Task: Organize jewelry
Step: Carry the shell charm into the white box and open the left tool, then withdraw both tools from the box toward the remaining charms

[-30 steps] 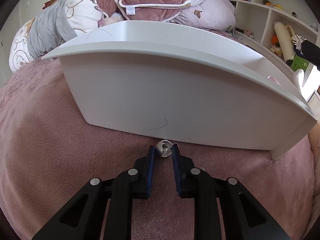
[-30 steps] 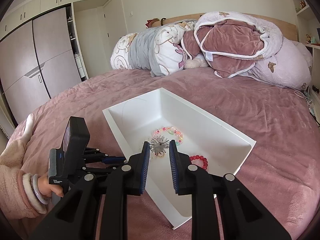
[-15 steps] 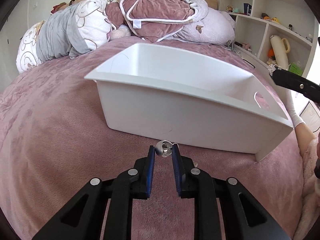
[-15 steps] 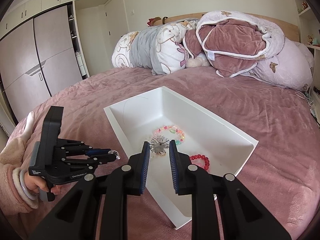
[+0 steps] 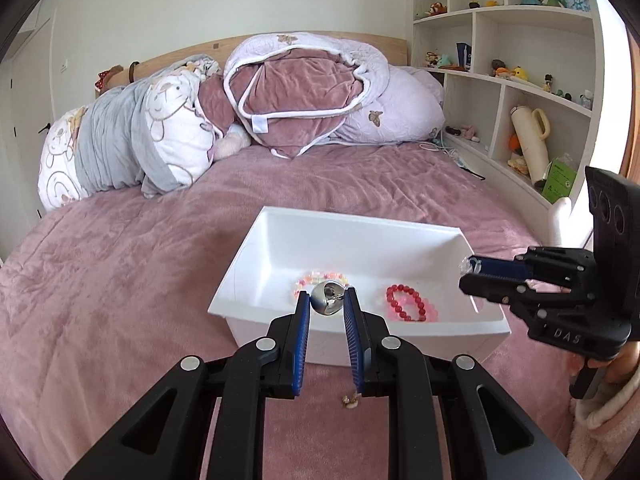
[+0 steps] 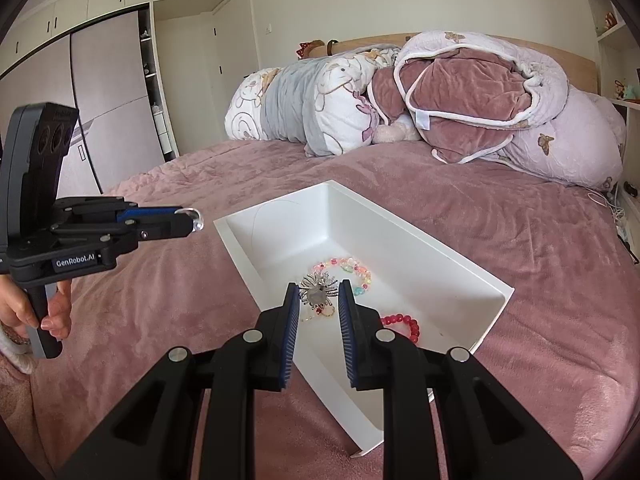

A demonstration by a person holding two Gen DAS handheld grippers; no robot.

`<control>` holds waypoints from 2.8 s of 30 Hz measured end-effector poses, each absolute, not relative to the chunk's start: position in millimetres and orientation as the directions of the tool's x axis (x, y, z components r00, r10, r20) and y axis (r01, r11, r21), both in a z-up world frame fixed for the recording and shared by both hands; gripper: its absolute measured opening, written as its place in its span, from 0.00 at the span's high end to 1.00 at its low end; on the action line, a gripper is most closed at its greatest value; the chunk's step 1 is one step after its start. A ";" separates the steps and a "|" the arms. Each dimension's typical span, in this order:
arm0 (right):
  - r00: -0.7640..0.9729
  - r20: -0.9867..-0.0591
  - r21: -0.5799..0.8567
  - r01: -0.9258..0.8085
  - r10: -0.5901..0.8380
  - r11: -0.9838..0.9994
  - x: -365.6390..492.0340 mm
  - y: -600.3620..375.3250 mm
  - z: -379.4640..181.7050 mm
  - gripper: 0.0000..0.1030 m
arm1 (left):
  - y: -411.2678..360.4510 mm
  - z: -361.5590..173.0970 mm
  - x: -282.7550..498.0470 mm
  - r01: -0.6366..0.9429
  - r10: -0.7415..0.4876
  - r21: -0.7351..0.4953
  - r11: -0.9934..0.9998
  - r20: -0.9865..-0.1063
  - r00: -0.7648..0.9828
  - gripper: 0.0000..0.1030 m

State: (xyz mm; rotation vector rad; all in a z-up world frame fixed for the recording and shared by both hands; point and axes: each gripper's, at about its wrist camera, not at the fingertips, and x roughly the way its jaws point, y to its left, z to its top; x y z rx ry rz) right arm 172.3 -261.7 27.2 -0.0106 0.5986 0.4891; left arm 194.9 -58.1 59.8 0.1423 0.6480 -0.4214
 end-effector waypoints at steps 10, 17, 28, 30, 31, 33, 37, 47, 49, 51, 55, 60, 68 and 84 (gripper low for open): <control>0.732 -0.540 0.126 -0.416 0.414 0.901 186.5 -265.5 32.9 0.80 | -92.6 67.0 235.6 0.423 -0.303 0.039 0.905 -0.638 0.708 0.79; 0.724 -0.563 0.138 -0.391 0.397 0.910 206.8 -269.3 26.3 0.80 | -113.3 45.1 269.8 0.416 -0.216 0.122 0.901 -0.705 0.675 0.78; 0.708 -0.604 0.118 -0.373 0.365 0.920 226.7 -265.0 9.1 0.78 | -142.5 1.8 302.6 0.443 -0.151 0.166 0.881 -0.789 0.595 0.76; 0.715 -0.605 0.110 -0.362 0.351 0.926 227.9 -265.7 10.0 0.66 | -143.3 0.9 303.3 0.423 -0.133 0.180 0.888 -0.781 0.610 0.56; 0.724 -0.600 0.105 -0.349 0.339 0.931 227.4 -266.6 10.0 0.51 | -142.7 1.5 303.2 0.415 -0.130 0.183 0.891 -0.773 0.621 0.42; 0.738 -0.595 0.095 -0.330 0.319 0.939 226.4 -268.7 8.9 0.34 | -141.1 2.7 302.7 0.396 -0.121 0.194 0.898 -0.754 0.645 0.35; 0.739 -0.599 0.085 -0.324 0.308 0.942 226.4 -269.8 6.6 0.35 | -133.4 5.3 303.8 0.355 -0.112 0.175 0.918 -0.745 0.658 0.34; 0.809 -0.475 0.053 -0.365 0.345 0.929 198.8 -265.0 35.6 0.32 | -87.2 52.8 265.2 0.237 -0.098 0.174 0.956 -0.570 0.816 0.13; 0.817 -0.445 0.040 -0.390 0.366 0.920 191.6 -259.2 39.6 0.31 | -76.9 59.8 252.1 0.207 -0.074 0.191 0.959 -0.538 0.840 0.12; 0.816 -0.415 0.041 -0.424 0.402 0.905 184.0 -252.8 42.1 0.31 | -66.6 64.9 237.1 0.190 -0.064 0.195 0.962 -0.516 0.854 0.11; 0.810 -0.360 0.027 -0.486 0.462 0.873 165.7 -239.2 46.3 0.31 | -42.7 69.3 202.5 0.157 -0.045 0.192 0.969 -0.487 0.872 0.08; 0.760 -0.328 -0.002 -0.595 0.562 0.804 140.0 -215.6 47.5 0.31 | -0.5 59.4 162.5 0.097 -0.023 0.122 0.988 -0.500 0.866 0.04; 0.644 -0.409 -0.021 -0.715 0.647 0.699 117.3 -173.4 21.8 0.35 | 50.9 26.8 121.7 0.062 -0.013 0.072 0.995 -0.545 0.838 0.04; 0.570 -0.621 -0.005 -0.689 0.538 0.725 141.8 -143.8 -60.4 0.44 | 42.4 -42.1 96.6 0.270 -0.265 -0.087 0.959 -0.614 0.744 0.04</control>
